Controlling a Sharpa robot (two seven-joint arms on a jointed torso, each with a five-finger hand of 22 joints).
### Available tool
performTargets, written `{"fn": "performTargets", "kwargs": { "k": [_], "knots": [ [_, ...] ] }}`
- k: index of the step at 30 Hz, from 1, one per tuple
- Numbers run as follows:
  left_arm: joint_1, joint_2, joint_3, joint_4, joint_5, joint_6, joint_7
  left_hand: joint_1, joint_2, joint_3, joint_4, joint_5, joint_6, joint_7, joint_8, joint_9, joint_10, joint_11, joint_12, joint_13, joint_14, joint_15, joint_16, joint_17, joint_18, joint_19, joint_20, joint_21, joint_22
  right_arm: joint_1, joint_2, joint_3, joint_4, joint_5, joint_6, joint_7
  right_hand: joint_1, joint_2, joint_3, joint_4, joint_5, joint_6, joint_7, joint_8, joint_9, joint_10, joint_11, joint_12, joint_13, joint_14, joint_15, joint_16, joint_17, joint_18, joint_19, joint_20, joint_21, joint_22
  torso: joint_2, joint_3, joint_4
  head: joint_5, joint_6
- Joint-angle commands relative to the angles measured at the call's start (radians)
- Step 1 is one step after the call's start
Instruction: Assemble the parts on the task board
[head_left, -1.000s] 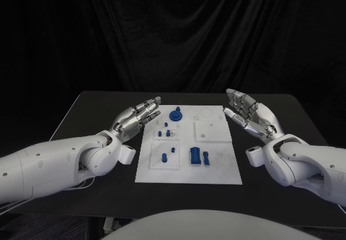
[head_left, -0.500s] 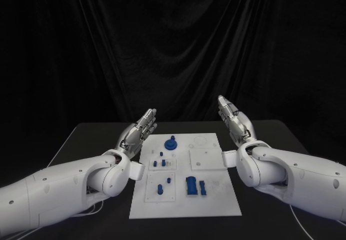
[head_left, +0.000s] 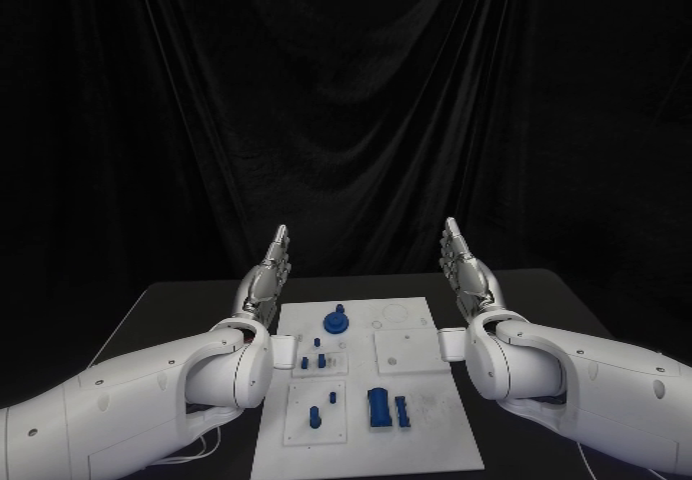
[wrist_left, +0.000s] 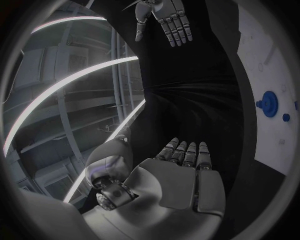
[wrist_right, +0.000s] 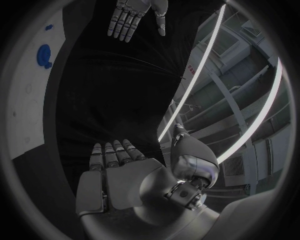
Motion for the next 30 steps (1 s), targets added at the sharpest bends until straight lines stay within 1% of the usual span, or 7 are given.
{"fn": "performTargets", "kwargs": {
  "k": [1, 6, 7, 17, 19, 20, 30],
  "knots": [
    [-0.002, 0.002, 0.002, 0.002, 0.015, -0.08, -0.016, -0.105, -0.01, -0.001, -0.009, -0.043, -0.086, 0.001, -0.005, -0.001, -0.009, 0.001, -0.01, -0.001, 0.0, -0.01, -0.006, -0.001, -0.021, -0.003, -0.016, -0.007, -0.002, -0.002, 0.0, 0.001, 0.0, 0.014, -0.025, -0.02, -0.103, 0.0, 0.0, -0.024, -0.063, -0.012, 0.001, -0.067, -0.013, -0.002, -0.016, -0.088, -0.005, 0.001, -0.019, -0.012, -0.001, -0.007, -0.001, -0.03, -0.006, -0.027, -0.001, 0.0003, -0.0003, 0.0, 0.001],
    [-0.002, 0.002, 0.002, 0.002, 0.015, -0.08, -0.016, -0.145, -0.01, -0.001, -0.009, -0.06, -0.086, 0.001, -0.005, -0.001, -0.009, 0.001, -0.01, -0.001, 0.0, -0.01, -0.006, -0.001, -0.021, -0.003, -0.016, -0.007, -0.002, -0.002, 0.0, 0.001, 0.0, 0.014, -0.025, -0.02, -0.142, 0.0, 0.0, -0.024, -0.063, -0.012, 0.001, -0.067, -0.013, -0.002, -0.016, -0.088, -0.005, 0.001, -0.019, -0.012, -0.001, -0.007, -0.001, -0.03, -0.006, -0.027, -0.001, 0.0003, -0.0003, 0.0, 0.001],
    [-0.002, 0.002, 0.002, 0.002, 0.015, -0.08, -0.016, -0.152, -0.01, -0.001, -0.009, -0.132, -0.086, 0.001, -0.005, -0.001, -0.009, 0.001, -0.01, -0.001, 0.0, -0.01, -0.006, -0.001, -0.021, -0.003, -0.016, -0.007, -0.002, -0.002, 0.0, 0.001, 0.0, 0.014, -0.025, -0.02, -0.149, 0.0, 0.0, -0.024, -0.063, -0.012, 0.001, -0.067, -0.013, -0.002, -0.016, -0.088, -0.005, 0.001, -0.019, -0.012, -0.001, -0.007, -0.001, -0.03, -0.006, -0.027, -0.001, 0.0003, -0.0003, 0.0, 0.001],
    [-0.002, 0.002, 0.002, 0.002, 0.015, -0.08, -0.016, -0.206, -0.01, -0.001, -0.009, -0.132, -0.086, 0.001, -0.005, -0.001, -0.009, 0.001, -0.01, -0.001, 0.0, -0.01, -0.006, -0.001, -0.021, -0.003, -0.016, -0.007, -0.002, -0.002, 0.0, 0.001, 0.0, 0.014, -0.025, -0.02, -0.202, 0.0, 0.0, -0.024, -0.063, -0.012, 0.001, -0.067, -0.013, -0.002, -0.016, -0.088, -0.005, 0.001, -0.019, -0.012, -0.001, -0.007, -0.001, -0.03, -0.006, -0.027, -0.001, 0.0003, -0.0003, 0.0, 0.001],
    [-0.002, 0.002, 0.002, 0.002, 0.015, -0.08, -0.016, -0.246, -0.01, -0.001, -0.009, -0.132, -0.086, 0.001, -0.005, -0.001, -0.009, 0.001, -0.01, -0.001, 0.0, -0.01, -0.006, -0.001, -0.021, -0.003, -0.016, -0.007, -0.002, -0.002, 0.0, 0.001, 0.0, 0.014, -0.025, -0.02, -0.314, 0.0, 0.0, -0.024, -0.063, -0.012, 0.001, -0.067, -0.013, -0.002, -0.016, -0.088, -0.005, 0.001, -0.019, -0.012, -0.001, -0.007, -0.001, -0.03, -0.006, -0.027, -0.001, 0.0003, -0.0003, 0.0, 0.001],
    [-0.002, 0.002, 0.002, 0.002, 0.015, -0.08, -0.016, -0.321, -0.01, -0.001, -0.009, -0.132, -0.086, 0.001, -0.005, -0.001, -0.009, 0.001, -0.01, -0.001, 0.0, -0.01, -0.006, -0.001, -0.021, -0.003, -0.016, -0.007, -0.002, -0.002, 0.0, 0.001, 0.0, 0.014, -0.025, -0.02, -0.314, 0.0, 0.0, -0.024, -0.063, -0.012, 0.001, -0.067, -0.013, -0.002, -0.016, -0.088, -0.005, 0.001, -0.019, -0.012, -0.001, -0.007, -0.001, -0.03, -0.006, -0.027, -0.001, 0.0003, -0.0003, 0.0, 0.001],
    [-0.002, 0.002, 0.002, 0.002, 0.015, -0.08, -0.016, -0.321, -0.01, -0.001, -0.009, -0.132, -0.086, 0.001, -0.005, -0.001, -0.009, 0.001, -0.01, -0.001, 0.0, -0.01, -0.006, -0.001, -0.021, -0.003, -0.016, -0.007, -0.002, -0.002, 0.0, 0.001, 0.0, 0.014, -0.025, -0.02, -0.314, 0.0, 0.0, -0.024, -0.063, -0.012, 0.001, -0.067, -0.013, -0.002, -0.016, -0.088, -0.005, 0.001, -0.019, -0.012, -0.001, -0.007, -0.001, -0.03, -0.006, -0.027, -0.001, 0.0003, -0.0003, 0.0, 0.001]
  ]
}}
